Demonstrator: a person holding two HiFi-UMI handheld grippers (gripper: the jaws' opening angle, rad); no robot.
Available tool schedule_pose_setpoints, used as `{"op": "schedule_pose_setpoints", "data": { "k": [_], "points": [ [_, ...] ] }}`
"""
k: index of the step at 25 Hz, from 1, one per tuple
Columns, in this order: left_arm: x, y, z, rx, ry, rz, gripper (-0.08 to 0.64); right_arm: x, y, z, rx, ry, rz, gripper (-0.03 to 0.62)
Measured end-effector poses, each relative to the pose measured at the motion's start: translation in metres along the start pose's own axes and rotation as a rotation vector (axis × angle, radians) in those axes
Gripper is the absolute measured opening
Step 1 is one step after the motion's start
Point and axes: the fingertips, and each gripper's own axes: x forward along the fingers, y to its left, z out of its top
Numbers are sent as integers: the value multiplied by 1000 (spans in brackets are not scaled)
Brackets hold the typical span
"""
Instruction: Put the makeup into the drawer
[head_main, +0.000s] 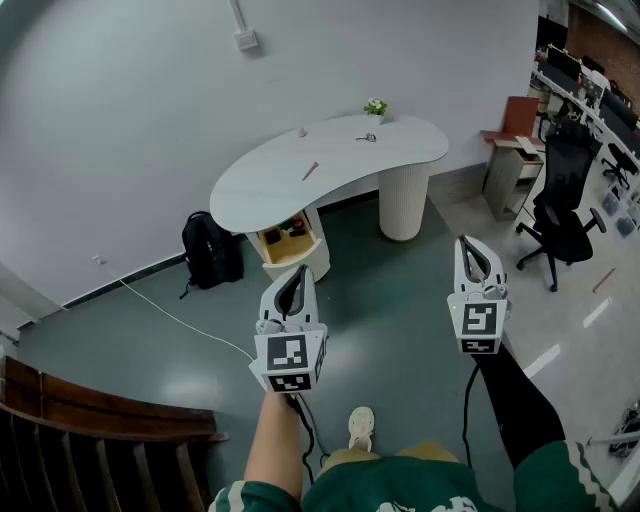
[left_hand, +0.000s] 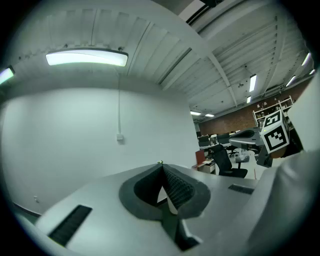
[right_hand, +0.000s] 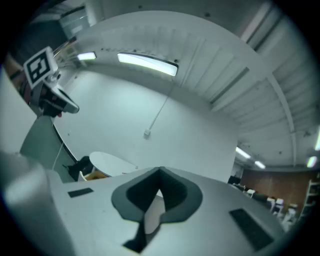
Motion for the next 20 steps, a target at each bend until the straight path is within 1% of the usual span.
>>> {"op": "schedule_pose_setpoints", "data": {
  "k": [5, 8, 12, 15, 20],
  "points": [
    [14, 8, -5, -23, 2, 0, 0, 6, 24, 4, 74, -19, 73, 3],
    [26, 16, -5, -30, -4, -1, -2, 17, 42, 11, 94, -30, 116, 3],
    [42, 28, -6, -34, -15, -16, -2, 31, 64, 16, 177, -39, 159, 3],
    [55, 36, -9, -32, -16, -31, 0, 44, 73, 16, 215, -42, 163, 5],
    [77, 53, -18, -35, -15, -51, -1, 68, 85, 10, 261, -30, 143, 6]
  ]
}}
